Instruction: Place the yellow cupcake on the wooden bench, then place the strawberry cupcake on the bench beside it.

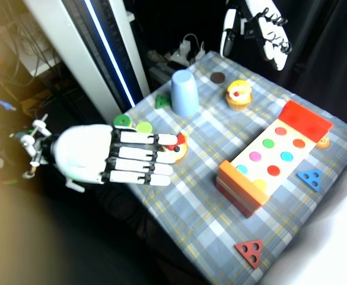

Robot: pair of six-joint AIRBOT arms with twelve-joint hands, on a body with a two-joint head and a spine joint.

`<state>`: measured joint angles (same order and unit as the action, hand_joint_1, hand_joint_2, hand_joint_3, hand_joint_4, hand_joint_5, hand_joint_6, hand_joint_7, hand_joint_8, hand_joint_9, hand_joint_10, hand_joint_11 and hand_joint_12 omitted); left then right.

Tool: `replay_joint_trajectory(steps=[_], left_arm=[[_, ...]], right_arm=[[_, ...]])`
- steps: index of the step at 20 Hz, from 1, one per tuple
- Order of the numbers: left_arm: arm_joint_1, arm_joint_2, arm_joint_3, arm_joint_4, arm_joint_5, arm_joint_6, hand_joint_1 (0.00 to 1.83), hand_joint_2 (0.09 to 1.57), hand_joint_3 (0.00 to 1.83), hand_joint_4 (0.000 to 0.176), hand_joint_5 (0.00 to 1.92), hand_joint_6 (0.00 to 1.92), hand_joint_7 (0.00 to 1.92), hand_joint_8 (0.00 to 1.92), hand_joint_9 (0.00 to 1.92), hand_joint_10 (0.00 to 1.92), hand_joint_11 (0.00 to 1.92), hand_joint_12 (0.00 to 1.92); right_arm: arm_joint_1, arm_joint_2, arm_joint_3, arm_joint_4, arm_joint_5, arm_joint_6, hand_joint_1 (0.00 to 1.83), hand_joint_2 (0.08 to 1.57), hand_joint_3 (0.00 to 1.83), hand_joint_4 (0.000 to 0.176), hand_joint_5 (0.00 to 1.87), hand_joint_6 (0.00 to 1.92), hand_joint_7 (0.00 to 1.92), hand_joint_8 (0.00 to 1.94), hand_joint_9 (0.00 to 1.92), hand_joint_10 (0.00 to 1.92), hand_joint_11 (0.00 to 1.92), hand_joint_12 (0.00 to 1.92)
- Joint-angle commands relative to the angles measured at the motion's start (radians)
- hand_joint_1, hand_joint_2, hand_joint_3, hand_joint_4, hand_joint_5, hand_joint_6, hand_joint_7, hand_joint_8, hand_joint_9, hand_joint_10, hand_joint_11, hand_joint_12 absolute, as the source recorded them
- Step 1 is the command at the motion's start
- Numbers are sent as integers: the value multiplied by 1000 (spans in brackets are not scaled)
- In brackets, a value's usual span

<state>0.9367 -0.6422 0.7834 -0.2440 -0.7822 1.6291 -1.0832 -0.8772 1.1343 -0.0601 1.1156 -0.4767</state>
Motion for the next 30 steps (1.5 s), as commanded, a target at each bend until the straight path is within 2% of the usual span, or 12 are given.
replay_joint_trajectory(steps=[1, 3, 7, 12, 15, 16, 19, 21, 22, 23, 27, 30], left_arm=[[-29, -22, 13, -14, -37, 40, 628, 908, 0, 176, 182, 0, 445, 1, 458, 17, 0, 813], [-78, -59, 35, -30, 41, 119, 668, 855, 0, 176, 135, 1, 453, 1, 468, 8, 0, 782], [-156, -132, 74, -91, 188, 331, 626, 834, 0, 176, 75, 0, 334, 0, 387, 1, 0, 505], [-183, -176, 118, -189, 287, 488, 745, 824, 0, 176, 185, 4, 418, 4, 463, 7, 0, 574], [-191, -200, 144, -215, 317, 501, 839, 898, 8, 176, 201, 4, 454, 2, 518, 6, 0, 648], [-193, -206, 150, -223, 319, 501, 879, 963, 9, 176, 284, 9, 495, 4, 544, 4, 0, 525], [-194, -216, 160, -241, 312, 502, 929, 1009, 8, 176, 379, 7, 546, 4, 582, 5, 0, 524], [-194, -220, 163, -252, 304, 502, 961, 1029, 3, 168, 454, 5, 633, 7, 641, 5, 0, 576], [-194, -223, 165, -260, 300, 502, 971, 1026, 0, 137, 546, 13, 725, 17, 682, 12, 0, 599], [-194, -225, 166, -265, 298, 502, 971, 1026, 0, 137, 546, 13, 725, 17, 682, 12, 0, 599], [-198, -234, 167, -277, 287, 502, 1029, 1001, 0, 77, 678, 13, 859, 18, 789, 26, 0, 641], [-206, -245, 175, -288, 286, 502, 1048, 991, 0, 68, 744, 11, 907, 20, 828, 32, 0, 655]], right_arm=[[15, -2, 4, 22, 119, 2, 480, 1172, 3, 0, 485, 2, 455, 9, 438, 25, 98, 799], [15, -2, 4, 20, 119, 2, 470, 1202, 0, 0, 446, 1, 466, 1, 456, 2, 151, 680], [16, -2, 5, 15, 120, 2, 477, 1212, 0, 0, 426, 0, 502, 2, 474, 0, 224, 491], [16, -1, 6, 10, 120, 13, 515, 1195, 0, 0, 440, 4, 481, 2, 452, 1, 253, 335], [16, -2, 6, 10, 120, 14, 508, 1197, 1, 0, 457, 9, 501, 8, 465, 6, 287, 343], [15, -2, 6, 10, 120, 15, 513, 1199, 1, 0, 468, 10, 523, 14, 483, 11, 301, 346], [15, -2, 6, 10, 120, 17, 553, 1206, 2, 0, 477, 8, 534, 10, 486, 8, 290, 336], [15, -2, 6, 10, 120, 18, 585, 1219, 4, 0, 479, 5, 528, 3, 477, 1, 280, 323], [14, -2, 6, 10, 120, 20, 602, 1219, 2, 0, 494, 7, 546, 7, 486, 4, 290, 322], [14, -2, 6, 10, 120, 21, 602, 1219, 2, 0, 494, 7, 546, 7, 486, 4, 290, 322], [13, -2, 6, 10, 120, 23, 647, 1226, 0, 0, 526, 7, 592, 10, 541, 13, 366, 358], [13, -2, 6, 10, 120, 25, 675, 1222, 0, 0, 531, 6, 603, 10, 549, 12, 362, 360]])
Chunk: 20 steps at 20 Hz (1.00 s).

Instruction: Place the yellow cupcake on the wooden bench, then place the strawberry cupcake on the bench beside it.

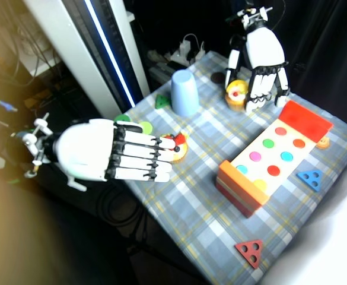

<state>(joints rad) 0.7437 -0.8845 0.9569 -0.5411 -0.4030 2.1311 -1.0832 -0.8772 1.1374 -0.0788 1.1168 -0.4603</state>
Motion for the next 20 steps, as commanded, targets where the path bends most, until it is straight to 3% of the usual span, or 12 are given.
replay_joint_trajectory(steps=[1, 2, 6, 8, 10, 11, 13, 15, 16, 18, 19, 20], left_arm=[[-15, -5, 2, 7, -93, -1, 1290, 1054, 4, 53, 864, 17, 1015, 719, 875, 37, 0, 688], [-16, -7, 2, 5, -96, -5, 1270, 1076, 0, 0, 993, 569, 1091, 911, 969, 75, 0, 740], [-16, -9, 6, 10, -124, -66, 1229, 1132, 2, 0, 894, 960, 1007, 1100, 1028, 149, 0, 761], [-17, 0, 5, 46, -154, -144, 1254, 1119, 0, 0, 994, 741, 985, 1206, 989, 455, 0, 919], [-20, 24, -1, 110, -214, -265, 1253, 1136, 0, 0, 965, 731, 957, 1285, 813, 862, 0, 770], [-28, 35, -3, 130, -245, -307, 1245, 1139, 0, 0, 929, 973, 939, 1153, 785, 904, 6, 670], [-56, 51, -1, 157, -297, -362, 1262, 1108, 0, 0, 1012, 700, 1021, 1147, 861, 787, 60, 725], [-104, 55, 8, 175, -342, -386, 1195, 1160, 6, 0, 866, 1052, 924, 1186, 746, 606, 1, 849], [-146, 48, 23, 185, -347, -386, 1189, 1161, 0, 19, 929, 1010, 865, 1220, 656, 544, 0, 670], [-226, 13, 69, 195, -313, -386, 1264, 1055, 0, 0, 1096, 656, 1154, 842, 1026, 438, 94, 932], [-266, -15, 104, 196, -277, -386, 1270, 1038, 0, 0, 1127, 599, 1213, 736, 1189, 303, 192, 797], [-317, -51, 151, 196, -219, -386, 1287, 1042, 0, 0, 1213, 341, 1166, 899, 1212, 405, 236, 781]], right_arm=[[13, -2, 3, 29, 119, 9, 677, 1219, 0, 0, 536, 7, 613, 13, 561, 15, 370, 364], [12, -2, 3, 29, 119, 9, 673, 1214, 0, 0, 542, 9, 617, 13, 562, 14, 363, 361], [11, -2, 2, 30, 119, 11, 661, 1212, 0, 0, 544, 4, 629, 8, 581, 12, 394, 360], [9, -2, 2, 30, 119, 12, 674, 1216, 0, 0, 547, 3, 635, 7, 593, 12, 404, 356], [7, -2, 3, 32, 119, 12, 682, 1211, 0, 6, 558, 6, 639, 5, 593, 8, 405, 352], [7, -2, 3, 33, 119, 12, 682, 1210, 0, 2, 563, 7, 651, 10, 604, 12, 416, 357], [6, -2, 3, 34, 119, 12, 663, 1218, 2, 0, 565, 6, 658, 9, 610, 10, 417, 360], [6, -2, 3, 35, 119, 12, 644, 1224, 3, 0, 567, 4, 654, 4, 606, 6, 409, 361], [6, -2, 4, 35, 119, 12, 660, 1224, 2, 0, 572, 5, 657, 4, 611, 6, 415, 365], [5, -5, 6, 35, 119, 12, 683, 1224, 0, 0, 570, 2, 660, 3, 609, 3, 410, 360], [4, -6, 8, 35, 119, 12, 684, 1233, 0, 0, 570, 0, 660, 0, 617, 0, 444, 311], [4, -10, 10, 35, 119, 12, 676, 1232, 1, 0, 571, 0, 663, 0, 620, 0, 468, 261]])
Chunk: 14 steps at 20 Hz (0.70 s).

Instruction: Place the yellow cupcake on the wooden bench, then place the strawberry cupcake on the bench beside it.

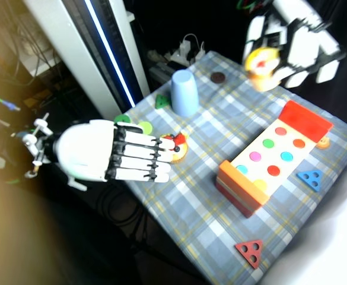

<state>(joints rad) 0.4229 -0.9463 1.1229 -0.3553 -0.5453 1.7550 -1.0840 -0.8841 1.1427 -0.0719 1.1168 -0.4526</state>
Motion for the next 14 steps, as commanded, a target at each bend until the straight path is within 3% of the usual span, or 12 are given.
replay_joint_trajectory(steps=[1, 2, 3, 4, 5, 6, 9, 10, 12, 13, 14], left_arm=[[-30, -19, 25, 4, -33, -9, 1295, 1031, 0, 0, 1213, 346, 1204, 823, 1197, 365, 243, 772], [-46, -39, 53, -2, 1, -10, 1295, 1031, 0, 0, 1213, 346, 1204, 823, 1197, 365, 243, 772], [-72, -74, 103, -10, 52, -9, 1265, 1040, 9, 0, 1089, 675, 1218, 698, 1125, 219, 217, 808], [-92, -107, 144, -23, 92, 3, 1262, 1055, 0, 0, 1069, 705, 1186, 768, 1142, 168, 361, 1005], [-105, -135, 174, -40, 121, 25, 1262, 1052, 0, 0, 1083, 677, 1185, 775, 1144, 120, 335, 1045], [-117, -165, 205, -69, 151, 66, 1251, 1057, 3, 0, 1046, 787, 1183, 733, 1098, 56, 244, 936], [-128, -220, 260, -104, 202, 138, 1254, 1071, 1, 0, 1017, 779, 1154, 837, 1096, 6, 108, 978], [-128, -241, 283, -109, 220, 143, 1246, 1082, 1, 0, 1004, 798, 1117, 904, 1085, 1, 71, 1042], [-128, -281, 330, -122, 256, 144, 1254, 1054, 0, 0, 1092, 663, 1162, 823, 1176, 24, 20, 1218], [-128, -293, 344, -147, 271, 175, 1260, 1066, 1, 0, 1092, 621, 1112, 953, 1165, 20, 3, 1367], [-128, -296, 346, -187, 276, 232, 1235, 1102, 1, 0, 1002, 790, 1037, 1047, 1078, 14, 0, 1303]], right_arm=[[5, -6, 7, 28, 119, 5, 667, 1236, 2, 0, 567, 0, 658, 0, 618, 0, 475, 247], [5, -9, 9, 28, 119, 5, 667, 1236, 2, 0, 567, 0, 658, 0, 618, 0, 475, 247], [5, -13, 13, 27, 118, 5, 687, 1236, 1, 0, 566, 0, 655, 0, 616, 0, 479, 241], [5, -16, 16, 27, 118, 5, 689, 1233, 0, 0, 566, 0, 654, 0, 614, 0, 475, 237], [5, -17, 17, 27, 118, 5, 671, 1228, 0, 0, 568, 1, 656, 1, 615, 0, 470, 230], [5, -19, 19, 27, 117, 5, 667, 1228, 0, 0, 569, 1, 659, 2, 615, 0, 466, 227], [6, -26, 26, 25, 116, 5, 679, 1235, 1, 0, 567, 0, 648, 0, 605, 0, 469, 226], [6, -28, 27, 25, 116, 5, 681, 1233, 0, 0, 569, 1, 650, 1, 612, 3, 478, 229], [6, -31, 30, 24, 116, 5, 702, 1236, 1, 0, 571, 1, 658, 2, 617, 3, 480, 234], [6, -31, 30, 22, 116, 7, 703, 1234, 0, 0, 574, 2, 660, 3, 618, 3, 478, 234], [6, -31, 30, 21, 116, 9, 704, 1236, 1, 0, 568, 0, 655, 1, 614, 1, 471, 233]])
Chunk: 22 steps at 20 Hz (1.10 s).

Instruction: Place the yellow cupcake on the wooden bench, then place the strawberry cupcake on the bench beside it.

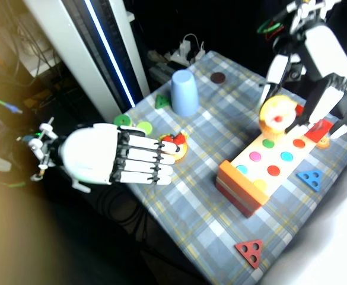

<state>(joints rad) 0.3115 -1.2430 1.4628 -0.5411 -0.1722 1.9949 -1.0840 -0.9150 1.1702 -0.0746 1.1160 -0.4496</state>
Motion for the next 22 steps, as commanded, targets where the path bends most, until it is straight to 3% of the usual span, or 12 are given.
replay_joint_trajectory(steps=[1, 3, 8, 10, 11, 12, 14, 16, 17, 18, 19, 22], left_arm=[[-17, 1, 5, -35, -92, 45, 1235, 1102, 1, 0, 1002, 790, 1037, 1047, 1078, 14, 0, 1303], [-18, -1, 16, -80, -69, 110, 1212, 1121, 1, 3, 931, 974, 1017, 1012, 1006, 2, 0, 1095], [-19, -43, 74, -92, -23, 112, 1221, 1116, 0, 0, 935, 931, 1035, 1020, 1007, 13, 0, 1073], [-19, -56, 87, -92, -16, 112, 1228, 1095, 0, 0, 1013, 820, 1046, 987, 996, 4, 0, 951], [-19, -62, 92, -92, -14, 112, 1219, 1103, 0, 13, 994, 867, 1033, 990, 982, 2, 0, 919], [-18, -66, 96, -92, -14, 112, 1197, 1133, 6, 41, 925, 1027, 961, 1054, 910, 19, 0, 958], [-15, -71, 99, -92, -11, 112, 1194, 1141, 1, 49, 946, 1023, 912, 1105, 899, 21, 0, 991], [-11, -71, 98, -92, -9, 112, 1196, 1140, 0, 36, 944, 982, 925, 1129, 912, 24, 0, 981], [-8, -71, 98, -92, -8, 112, 1196, 1147, 8, 7, 869, 1070, 961, 1099, 957, 31, 6, 992], [-5, -71, 98, -92, -7, 112, 1187, 1158, 1, 30, 866, 1100, 929, 1127, 942, 20, 0, 1013], [-4, -70, 99, -92, -5, 112, 1190, 1153, 0, 35, 894, 1058, 924, 1136, 939, 17, 0, 1030], [2, -67, 99, -92, -1, 114, 1196, 1155, 3, 0, 988, 968, 812, 1246, 851, 9, 1, 950]], right_arm=[[6, 0, 2, 23, 117, 6, 704, 1236, 1, 0, 568, 0, 655, 1, 614, 1, 471, 233], [6, -1, 2, 23, 117, 10, 677, 1235, 0, 0, 583, 5, 679, 7, 636, 7, 483, 252], [6, -1, 3, 20, 117, 13, 652, 1242, 2, 0, 578, 0, 668, 0, 625, 0, 463, 261], [6, -1, 3, 19, 117, 13, 647, 1232, 0, 0, 589, 2, 679, 3, 632, 2, 449, 270], [6, -1, 3, 19, 117, 13, 662, 1231, 0, 0, 591, 2, 688, 5, 636, 3, 445, 274], [6, -1, 3, 19, 117, 13, 667, 1230, 0, 0, 592, 2, 695, 7, 642, 5, 441, 275], [7, -1, 3, 19, 117, 14, 701, 1232, 0, 0, 592, 1, 693, 4, 644, 4, 449, 287], [7, -1, 4, 19, 117, 15, 709, 1237, 1, 0, 587, 0, 686, 0, 640, 2, 448, 290], [7, -1, 3, 19, 117, 15, 730, 1236, 0, 0, 588, 0, 680, 0, 632, 0, 413, 358], [7, -1, 3, 19, 117, 15, 706, 1236, 0, 5, 589, 0, 676, 0, 630, 0, 365, 465], [7, -1, 3, 19, 117, 15, 712, 1234, 1, 4, 593, 0, 680, 0, 636, 0, 337, 551], [7, -1, 3, 19, 117, 17, 723, 1234, 1, 0, 597, 1, 669, 0, 630, 1, 337, 574]])
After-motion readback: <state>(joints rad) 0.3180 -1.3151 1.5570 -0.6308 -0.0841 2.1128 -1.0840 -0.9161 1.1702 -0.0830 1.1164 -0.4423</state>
